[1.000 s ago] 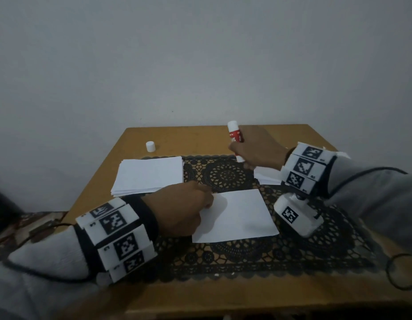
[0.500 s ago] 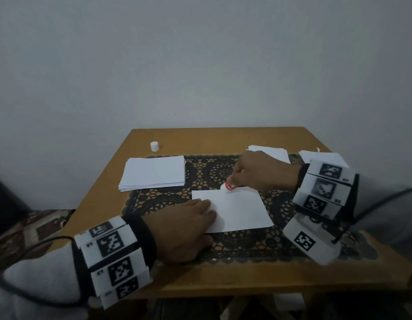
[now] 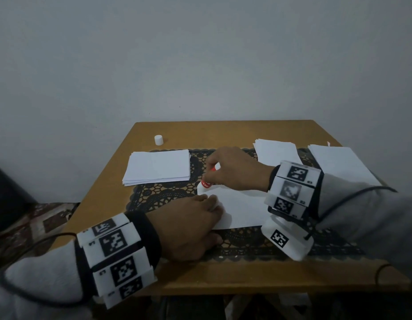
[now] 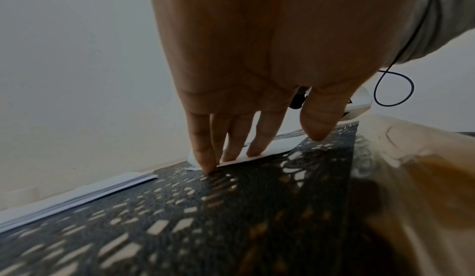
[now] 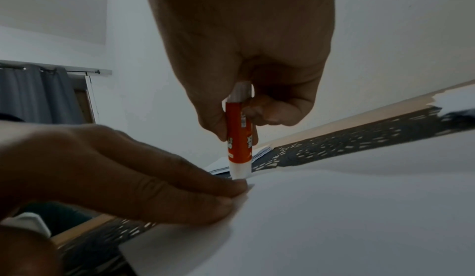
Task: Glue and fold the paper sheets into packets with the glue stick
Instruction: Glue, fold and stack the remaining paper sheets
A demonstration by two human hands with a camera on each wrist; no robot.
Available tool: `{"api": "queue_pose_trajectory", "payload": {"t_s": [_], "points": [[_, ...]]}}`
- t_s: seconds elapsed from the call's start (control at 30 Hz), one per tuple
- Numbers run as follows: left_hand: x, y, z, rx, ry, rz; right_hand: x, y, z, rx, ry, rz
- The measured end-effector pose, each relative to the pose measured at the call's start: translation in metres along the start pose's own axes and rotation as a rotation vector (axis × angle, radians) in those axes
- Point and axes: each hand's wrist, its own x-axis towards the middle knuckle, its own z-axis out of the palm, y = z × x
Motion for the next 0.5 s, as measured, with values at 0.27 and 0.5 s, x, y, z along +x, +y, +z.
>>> {"api": "queue_pose_trajectory", "payload": {"t_s": [0.27, 0.5], "points": [[0.002, 0.002, -0.001, 0.013, -0.004, -0.023, -0.013, 0.022, -0.017, -0.011, 0.016, 0.074], [0.008, 0.000, -0.006, 0.015, 0.068, -0.022, -0.035, 0.051, -0.032, -0.063, 0.050, 0.152]]}}
